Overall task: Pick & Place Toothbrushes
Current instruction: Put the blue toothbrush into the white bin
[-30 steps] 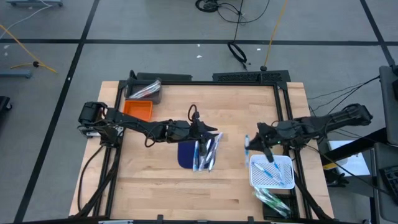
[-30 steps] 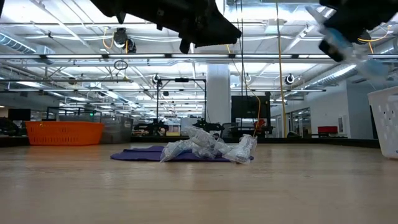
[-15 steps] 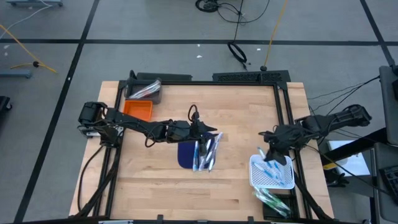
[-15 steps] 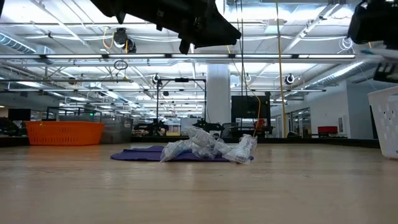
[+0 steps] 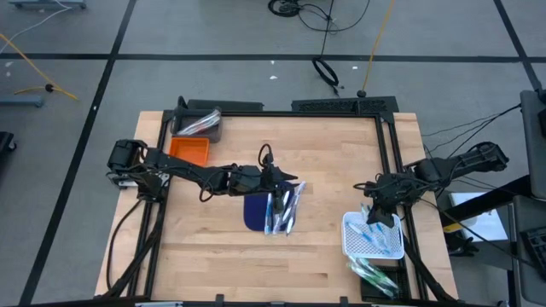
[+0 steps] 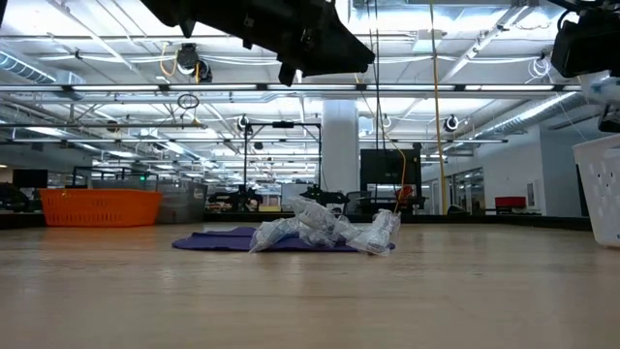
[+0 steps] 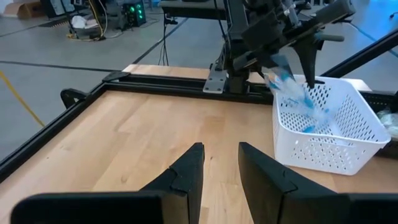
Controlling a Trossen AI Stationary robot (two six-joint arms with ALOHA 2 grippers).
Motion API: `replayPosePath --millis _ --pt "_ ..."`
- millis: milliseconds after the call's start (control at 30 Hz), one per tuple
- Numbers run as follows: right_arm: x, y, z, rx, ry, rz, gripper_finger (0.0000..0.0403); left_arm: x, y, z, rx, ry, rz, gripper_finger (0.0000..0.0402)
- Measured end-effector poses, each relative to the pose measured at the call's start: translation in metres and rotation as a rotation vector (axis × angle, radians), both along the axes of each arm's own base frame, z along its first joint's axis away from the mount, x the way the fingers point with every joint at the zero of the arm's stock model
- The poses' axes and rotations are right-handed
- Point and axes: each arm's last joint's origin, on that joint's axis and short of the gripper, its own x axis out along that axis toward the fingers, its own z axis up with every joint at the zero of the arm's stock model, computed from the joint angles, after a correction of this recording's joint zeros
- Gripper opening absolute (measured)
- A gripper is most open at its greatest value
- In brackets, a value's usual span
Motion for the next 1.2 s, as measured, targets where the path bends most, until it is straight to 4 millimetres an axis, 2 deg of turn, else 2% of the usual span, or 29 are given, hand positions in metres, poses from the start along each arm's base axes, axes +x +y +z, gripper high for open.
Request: replayPosePath --millis 167,333,633,800,933,1200 --pt "0.0 -0.001 0.0 -0.021 -0.009 -0.01 0.0141 0.0 0.0 -0.001 0.002 0.016 0.0 0.0104" --pt "0.003 -0.001 0.002 -0.053 -0.073 0.001 0.0151 -0.002 0.0 -0.007 -0.026 0.072 0.009 0.0104" --pt "0.023 0.004 0.021 -0.081 -0.399 0.018 0.0143 -0.014 0.004 -0.033 -0.261 0.312 0.135 0.0104" --pt "0.033 0.003 0.028 -0.23 -0.57 0.023 0.0143 -0.024 0.009 -0.044 -0.362 0.433 0.236 0.0104" --pt "0.04 0.002 0.031 -0.332 -0.628 -0.049 0.0142 -0.028 0.011 -0.049 -0.472 0.486 0.283 0.0104" --pt "0.054 0.0 0.033 -0.587 -0.717 -0.141 0.0142 -0.035 0.013 -0.06 -0.576 0.538 0.295 0.0104"
